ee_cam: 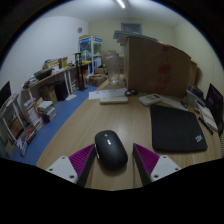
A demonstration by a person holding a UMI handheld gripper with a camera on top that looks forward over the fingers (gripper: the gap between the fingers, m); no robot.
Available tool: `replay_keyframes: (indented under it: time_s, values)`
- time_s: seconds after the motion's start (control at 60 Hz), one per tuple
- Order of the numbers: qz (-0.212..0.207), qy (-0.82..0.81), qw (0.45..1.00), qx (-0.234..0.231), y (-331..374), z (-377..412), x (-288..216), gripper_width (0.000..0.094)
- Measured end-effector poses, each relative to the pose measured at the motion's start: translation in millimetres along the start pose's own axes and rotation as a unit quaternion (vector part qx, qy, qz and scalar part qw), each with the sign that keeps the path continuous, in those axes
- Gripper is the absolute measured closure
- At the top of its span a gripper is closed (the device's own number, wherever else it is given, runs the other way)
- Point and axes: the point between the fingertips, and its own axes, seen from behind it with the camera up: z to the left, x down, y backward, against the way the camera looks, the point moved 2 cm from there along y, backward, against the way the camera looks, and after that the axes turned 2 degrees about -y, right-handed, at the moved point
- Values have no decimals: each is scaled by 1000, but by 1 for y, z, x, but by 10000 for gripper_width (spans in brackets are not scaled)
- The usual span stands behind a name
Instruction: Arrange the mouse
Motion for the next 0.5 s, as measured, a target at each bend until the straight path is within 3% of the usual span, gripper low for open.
replay_keyframes:
  time_s: [0.05, 0.1, 0.117, 0.267, 0.5]
  values:
    - [-6, -3, 1000, 5, -9, 0, -6, 212]
    - [-10, -6, 1000, 11, -16, 1, -11, 415]
    - [-11, -7, 1000, 17, -17, 0, -12, 436]
    - [21, -36, 998, 54, -20, -3, -12, 510]
    - [61, -64, 994, 64, -9, -1, -23, 600]
